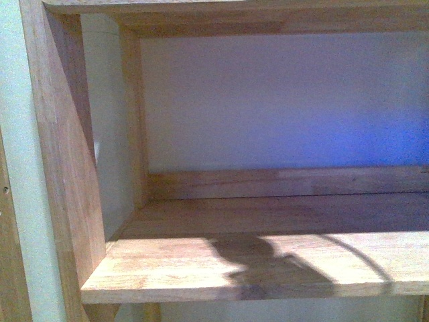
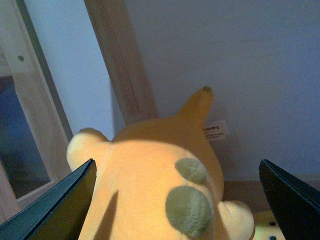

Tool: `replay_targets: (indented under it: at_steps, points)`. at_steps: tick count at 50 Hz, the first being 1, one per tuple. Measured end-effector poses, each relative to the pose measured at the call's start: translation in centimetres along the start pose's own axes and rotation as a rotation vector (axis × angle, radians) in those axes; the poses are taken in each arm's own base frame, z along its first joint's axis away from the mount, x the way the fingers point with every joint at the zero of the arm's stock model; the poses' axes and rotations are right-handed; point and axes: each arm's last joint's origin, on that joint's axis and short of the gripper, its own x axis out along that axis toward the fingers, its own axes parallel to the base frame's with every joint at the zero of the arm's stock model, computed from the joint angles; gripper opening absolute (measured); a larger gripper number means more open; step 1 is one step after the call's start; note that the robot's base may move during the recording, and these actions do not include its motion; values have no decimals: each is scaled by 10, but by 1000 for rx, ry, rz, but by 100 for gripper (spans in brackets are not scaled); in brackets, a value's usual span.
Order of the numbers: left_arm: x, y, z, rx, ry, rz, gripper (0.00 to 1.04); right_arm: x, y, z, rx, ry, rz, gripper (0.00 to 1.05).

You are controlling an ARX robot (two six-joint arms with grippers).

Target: Put away toys

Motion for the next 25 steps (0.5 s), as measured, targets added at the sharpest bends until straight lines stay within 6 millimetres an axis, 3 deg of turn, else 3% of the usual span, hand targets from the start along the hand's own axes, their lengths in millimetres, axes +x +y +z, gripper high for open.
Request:
replay_targets:
  at_steps: [6, 13, 25]
  points:
    - [0, 0, 0, 0, 0, 0, 99, -17, 5, 19, -19, -28, -6, 98]
    - [0, 0, 0, 0, 0, 0, 99, -51, 13, 36, -77, -31, -13, 98]
    - [0, 0, 0, 0, 0, 0, 99, -136, 22, 38, -192, -16, 63, 98]
